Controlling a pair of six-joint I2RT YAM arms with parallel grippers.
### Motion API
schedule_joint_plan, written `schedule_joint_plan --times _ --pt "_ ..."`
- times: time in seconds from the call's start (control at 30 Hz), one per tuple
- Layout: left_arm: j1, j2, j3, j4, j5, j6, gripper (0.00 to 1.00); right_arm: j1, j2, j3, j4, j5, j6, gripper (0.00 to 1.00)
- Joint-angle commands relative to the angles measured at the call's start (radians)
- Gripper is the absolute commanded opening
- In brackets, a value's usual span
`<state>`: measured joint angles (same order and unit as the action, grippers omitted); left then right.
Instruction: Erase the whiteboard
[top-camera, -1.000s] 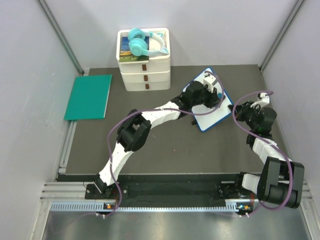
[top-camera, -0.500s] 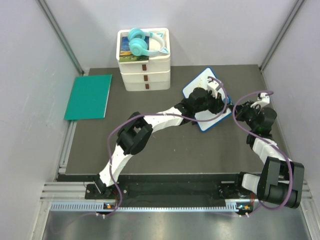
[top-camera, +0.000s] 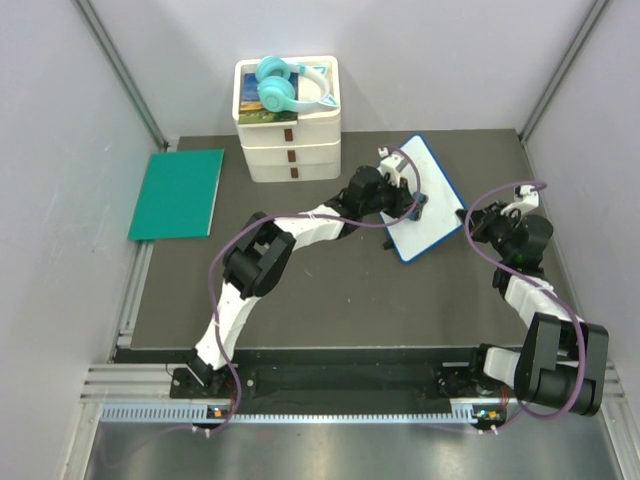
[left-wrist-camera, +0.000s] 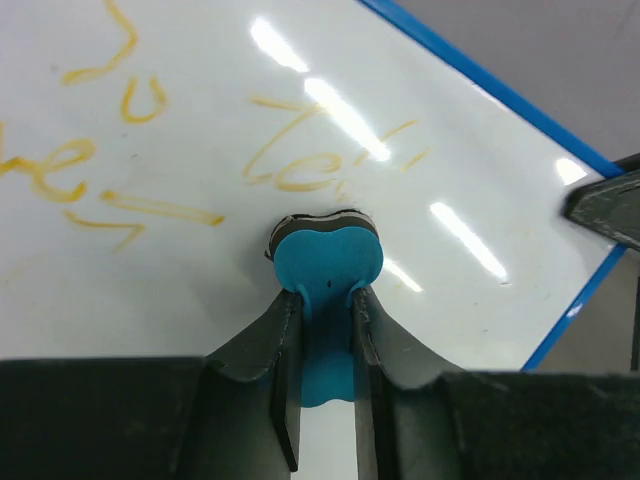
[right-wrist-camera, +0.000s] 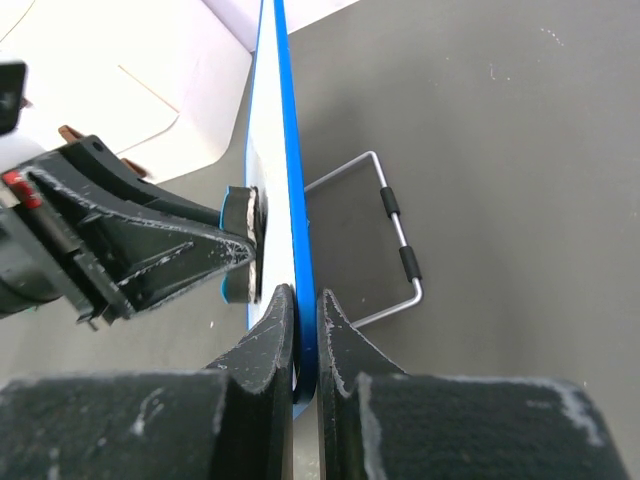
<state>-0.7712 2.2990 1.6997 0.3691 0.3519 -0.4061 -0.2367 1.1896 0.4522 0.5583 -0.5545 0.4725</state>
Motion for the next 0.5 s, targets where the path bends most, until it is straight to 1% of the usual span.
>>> schedule_joint_plan --times 0.0,0.1,0.17,0.3,0.47 --pt "-0.027 0.054 -0.083 -0.134 0.004 0.013 0.00 0.037 -0.005 0.016 0.038 -0.090 -0.052 0.00" --pt "-0.037 0.054 -0.100 -0.131 0.035 0.010 0.00 0.037 -0.002 0.016 0.040 -0.091 -0.052 0.00" --pt "-0.059 0.039 -0.103 -0.139 0.033 0.042 0.00 0.036 -0.001 0.016 0.041 -0.091 -0.051 0.00" --pt "-0.146 0.011 -0.098 -0.171 0.032 0.090 0.00 0.036 -0.004 0.017 0.040 -0.090 -0.051 0.00" --pt "-0.230 -0.016 -0.152 -0.145 0.024 0.075 0.00 0.037 -0.004 0.016 0.040 -0.088 -0.051 0.00"
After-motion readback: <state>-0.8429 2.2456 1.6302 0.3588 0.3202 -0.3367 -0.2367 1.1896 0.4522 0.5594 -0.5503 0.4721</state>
